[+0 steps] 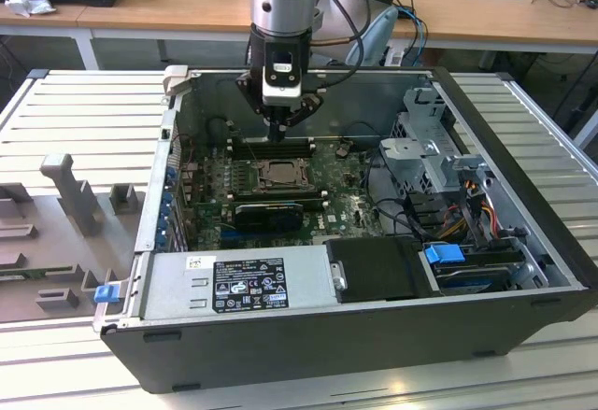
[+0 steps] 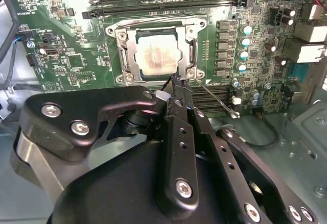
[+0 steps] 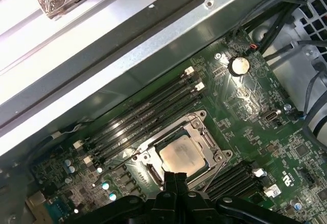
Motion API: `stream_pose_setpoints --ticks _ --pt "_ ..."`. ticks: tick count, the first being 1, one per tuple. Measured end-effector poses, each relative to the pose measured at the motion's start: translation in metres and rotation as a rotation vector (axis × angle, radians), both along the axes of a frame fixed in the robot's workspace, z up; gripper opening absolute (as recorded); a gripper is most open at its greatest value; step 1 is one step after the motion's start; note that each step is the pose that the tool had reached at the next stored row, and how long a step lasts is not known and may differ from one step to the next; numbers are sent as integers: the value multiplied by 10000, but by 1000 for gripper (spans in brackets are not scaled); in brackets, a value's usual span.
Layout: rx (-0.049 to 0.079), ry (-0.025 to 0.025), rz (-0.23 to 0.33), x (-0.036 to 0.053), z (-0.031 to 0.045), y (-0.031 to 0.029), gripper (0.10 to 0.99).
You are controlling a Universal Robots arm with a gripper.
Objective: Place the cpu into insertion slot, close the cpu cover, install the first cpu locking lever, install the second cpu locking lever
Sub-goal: 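Install the first cpu locking lever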
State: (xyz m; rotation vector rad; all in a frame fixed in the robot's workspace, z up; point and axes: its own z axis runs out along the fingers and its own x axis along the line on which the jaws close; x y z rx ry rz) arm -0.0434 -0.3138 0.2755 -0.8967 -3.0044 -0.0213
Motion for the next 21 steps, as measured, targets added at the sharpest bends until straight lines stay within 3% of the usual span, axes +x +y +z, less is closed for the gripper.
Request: stream_pose_setpoints --ticks 21 --pt "0 0 814 0 0 0 106"
